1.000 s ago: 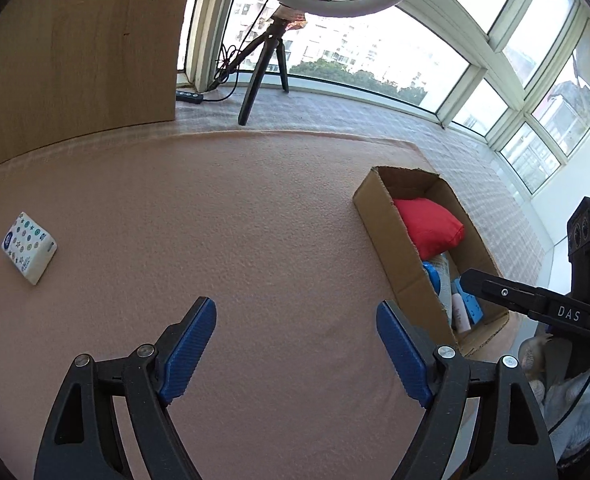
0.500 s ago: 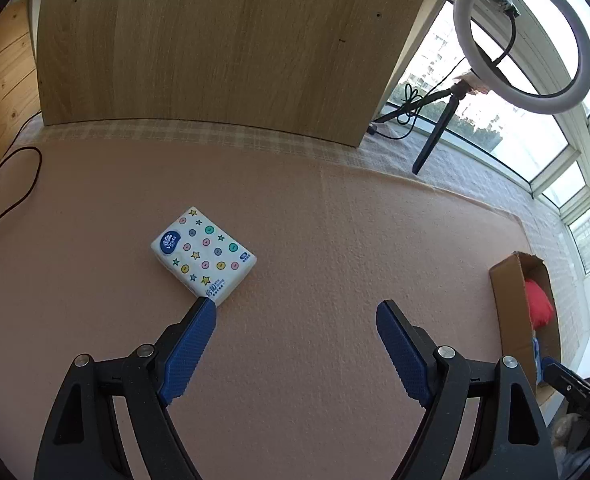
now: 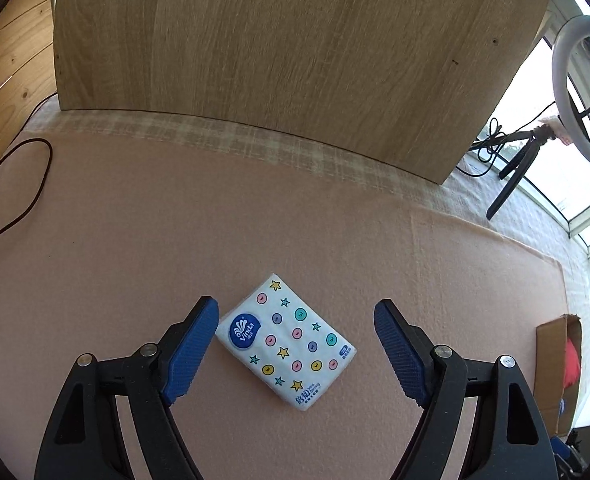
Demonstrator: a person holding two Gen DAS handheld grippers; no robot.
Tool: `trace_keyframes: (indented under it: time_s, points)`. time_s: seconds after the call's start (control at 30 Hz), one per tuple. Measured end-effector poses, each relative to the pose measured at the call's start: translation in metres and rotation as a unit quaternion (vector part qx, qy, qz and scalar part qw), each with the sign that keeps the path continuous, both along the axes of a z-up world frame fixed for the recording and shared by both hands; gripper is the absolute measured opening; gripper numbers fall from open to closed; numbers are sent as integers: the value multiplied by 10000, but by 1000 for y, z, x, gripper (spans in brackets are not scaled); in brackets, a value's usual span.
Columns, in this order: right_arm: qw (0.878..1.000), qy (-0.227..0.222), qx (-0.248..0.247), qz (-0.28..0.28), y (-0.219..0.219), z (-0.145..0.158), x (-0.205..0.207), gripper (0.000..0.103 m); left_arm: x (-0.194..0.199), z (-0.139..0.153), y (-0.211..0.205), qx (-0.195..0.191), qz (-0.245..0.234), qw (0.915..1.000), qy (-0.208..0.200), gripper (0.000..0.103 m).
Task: Organize objects
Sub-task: 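Move the left tool to the white patterned tissue pack and close on it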
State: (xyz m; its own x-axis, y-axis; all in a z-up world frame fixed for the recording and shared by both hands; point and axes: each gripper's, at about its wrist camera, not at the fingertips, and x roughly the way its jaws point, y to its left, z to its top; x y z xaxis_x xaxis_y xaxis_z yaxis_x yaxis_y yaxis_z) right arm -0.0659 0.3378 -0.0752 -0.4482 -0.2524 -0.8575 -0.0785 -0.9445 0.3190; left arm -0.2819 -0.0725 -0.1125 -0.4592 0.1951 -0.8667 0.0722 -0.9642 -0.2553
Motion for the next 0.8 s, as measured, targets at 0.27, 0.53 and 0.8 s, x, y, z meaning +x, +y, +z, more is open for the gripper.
trace_keyframes:
  time_s: [0.27, 0.53, 0.8]
  points:
    - [9998, -107, 2, -185, 12, -5, 5, 80, -17, -17, -4, -185, 28, 9997, -179, 80]
    - [9996, -124, -1, -245, 13, -3, 5, 80, -9, -33, 10, -140, -268, 9991, -285, 47]
    - [9999, -97, -29, -111, 2, 0, 0, 80, 20, -37, 60, -211, -950, 9951, -166, 45]
